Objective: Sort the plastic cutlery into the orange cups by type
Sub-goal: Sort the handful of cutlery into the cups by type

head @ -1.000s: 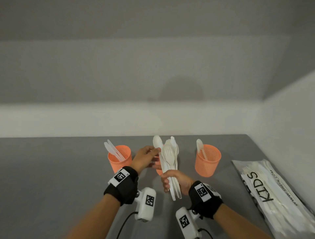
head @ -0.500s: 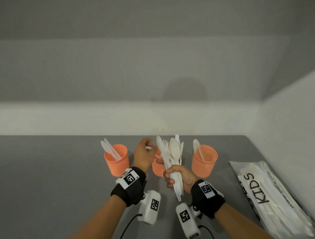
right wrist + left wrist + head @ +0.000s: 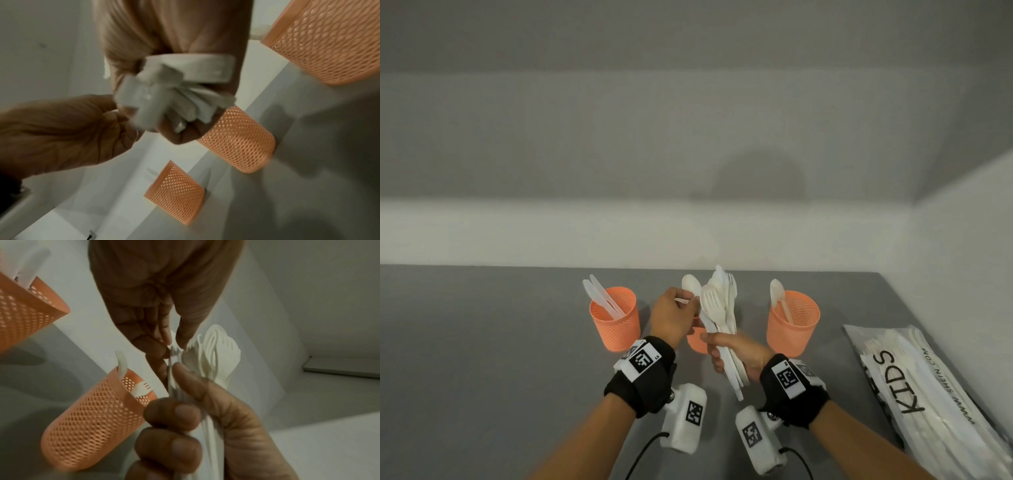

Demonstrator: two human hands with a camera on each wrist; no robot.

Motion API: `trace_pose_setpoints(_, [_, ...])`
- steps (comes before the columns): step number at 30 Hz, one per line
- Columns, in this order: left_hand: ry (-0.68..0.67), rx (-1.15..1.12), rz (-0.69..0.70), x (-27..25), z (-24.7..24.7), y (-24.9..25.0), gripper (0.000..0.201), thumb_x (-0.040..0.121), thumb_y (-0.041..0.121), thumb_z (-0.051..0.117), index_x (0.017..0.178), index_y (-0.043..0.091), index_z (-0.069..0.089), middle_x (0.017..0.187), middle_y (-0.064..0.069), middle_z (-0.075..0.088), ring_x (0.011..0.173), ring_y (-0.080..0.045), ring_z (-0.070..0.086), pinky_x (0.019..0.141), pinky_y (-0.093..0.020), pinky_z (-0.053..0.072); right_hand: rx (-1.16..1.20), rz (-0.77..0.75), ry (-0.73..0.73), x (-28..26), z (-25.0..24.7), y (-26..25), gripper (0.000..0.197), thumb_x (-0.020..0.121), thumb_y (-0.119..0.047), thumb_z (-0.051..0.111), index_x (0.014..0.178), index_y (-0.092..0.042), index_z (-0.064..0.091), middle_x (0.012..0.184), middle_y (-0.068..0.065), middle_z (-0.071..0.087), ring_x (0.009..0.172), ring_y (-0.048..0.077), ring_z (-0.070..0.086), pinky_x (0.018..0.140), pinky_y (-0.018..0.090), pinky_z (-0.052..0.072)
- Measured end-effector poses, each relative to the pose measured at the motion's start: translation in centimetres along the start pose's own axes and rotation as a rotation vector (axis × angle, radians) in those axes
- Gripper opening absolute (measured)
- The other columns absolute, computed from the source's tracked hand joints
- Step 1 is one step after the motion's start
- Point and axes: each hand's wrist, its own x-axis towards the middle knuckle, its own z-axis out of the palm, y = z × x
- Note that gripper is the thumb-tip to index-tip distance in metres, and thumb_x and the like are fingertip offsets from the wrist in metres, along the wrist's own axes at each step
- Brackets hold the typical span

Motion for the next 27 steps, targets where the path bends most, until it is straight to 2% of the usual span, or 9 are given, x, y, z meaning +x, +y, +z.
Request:
trace_pose_setpoints(5, [-0.077,-0.041,-0.091,0.7,-0.3,-0.1,0.012,0.093,0.016,0.052,0.086,0.007,0.055,0.071,-0.006,0.059,0.052,-0.015,0.057,0.04,-0.016,0.047,-0.072,-0.032,0.009,0.4,0.1,0.3,0.003,0.09,-0.014,0.059,0.088,-0.011,0.058,0.048,-0.001,0.055,0.039,0.008,0.049,0.043,0.019,0.042])
trace_pose_setpoints(9, [-0.111,-0.068,-0.103,1.0,-0.7,-0.2,0.023,0.093,0.01,0.049,0.07,0.009,0.052,0.064,-0.007,0.055,0.035,-0.006,0.05,0.037,-0.015,0.044,-0.076,-0.06,-0.009,0.4,0.6,0.2,0.002,0.091,-0.011,0.057,0.09,-0.013,0.056,0.05,-0.006,0.059,0.04,0.005,0.053,0.042,0.017,0.042])
trace_pose_setpoints(13, [-0.079,-0.179,-0.092,1.0,-0.9,0.1,0.02,0.094,0.008,0.043,0.074,0.009,0.045,0.071,-0.01,0.054,0.056,-0.017,0.055,0.052,-0.023,0.052,0.054,-0.055,0.022,0.6,0.6,0.5,0.017,0.083,-0.028,0.064,0.089,-0.012,0.061,0.059,-0.001,0.06,0.045,0.009,0.05,0.047,0.02,0.042])
trace_pose_setpoints(16, [-0.024,-0.227,-0.082,0.4,-1.0,0.0,0.01,0.097,0.012,0.037,0.092,0.006,0.043,0.084,-0.012,0.056,0.069,-0.019,0.059,0.057,-0.026,0.054,0.166,-0.035,0.054,0.9,0.7,0.6,0.022,0.082,-0.034,0.059,0.086,-0.012,0.062,0.059,-0.001,0.06,0.046,0.009,0.051,0.047,0.019,0.043])
trace_pose_setpoints(19, [-0.004,-0.288,-0.112,0.1,-1.1,-0.7,0.018,0.098,0.014,0.035,0.111,0.003,0.043,0.095,-0.015,0.059,0.075,-0.02,0.061,0.059,-0.026,0.056,0.198,-0.044,0.046,1.2,1.2,0.4,0.019,0.09,-0.031,0.053,0.094,-0.016,0.064,0.062,0.0,0.058,0.047,0.008,0.05,0.047,0.018,0.043])
trace_pose_setpoints(21, [-0.041,-0.258,-0.105,-0.2,-1.2,-1.0,0.023,0.097,0.017,0.04,0.11,0.0,0.048,0.097,-0.02,0.062,0.079,-0.026,0.062,0.07,-0.037,0.057,0.153,-0.044,0.066,1.8,1.4,0.6,0.024,0.088,-0.035,0.058,0.096,-0.013,0.063,0.064,0.0,0.061,0.047,0.009,0.051,0.047,0.02,0.044])
trace_pose_setpoints(23, [-0.08,-0.175,-0.057,-0.3,-1.2,-1.3,0.022,0.096,0.016,0.044,0.096,-0.001,0.057,0.093,-0.025,0.065,0.08,-0.032,0.064,0.082,-0.047,0.054,0.117,-0.051,0.072,2.4,1.6,1.0,0.038,0.08,-0.041,0.066,0.101,-0.01,0.062,0.069,0.002,0.063,0.052,0.011,0.055,0.048,0.021,0.044])
trace_pose_setpoints(25, [-0.069,-0.165,-0.049,-0.4,-1.5,-1.4,0.023,0.096,0.012,0.041,0.084,0.001,0.057,0.088,-0.027,0.062,0.074,-0.032,0.062,0.081,-0.046,0.053,0.132,-0.073,0.077,2.8,1.7,1.2,0.051,0.076,-0.042,0.069,0.112,-0.006,0.062,0.079,0.006,0.065,0.062,0.015,0.06,0.049,0.023,0.047])
trace_pose_setpoints(27, [-0.035,-0.239,-0.076,0.0,-2.1,-1.7,0.026,0.097,0.011,0.035,0.094,-0.006,0.055,0.086,-0.023,0.061,0.072,-0.029,0.06,0.071,-0.04,0.053,0.146,-0.097,0.125,2.8,1.6,1.4,0.044,0.081,-0.034,0.068,0.113,-0.005,0.063,0.081,0.009,0.067,0.065,0.018,0.064,0.049,0.026,0.05])
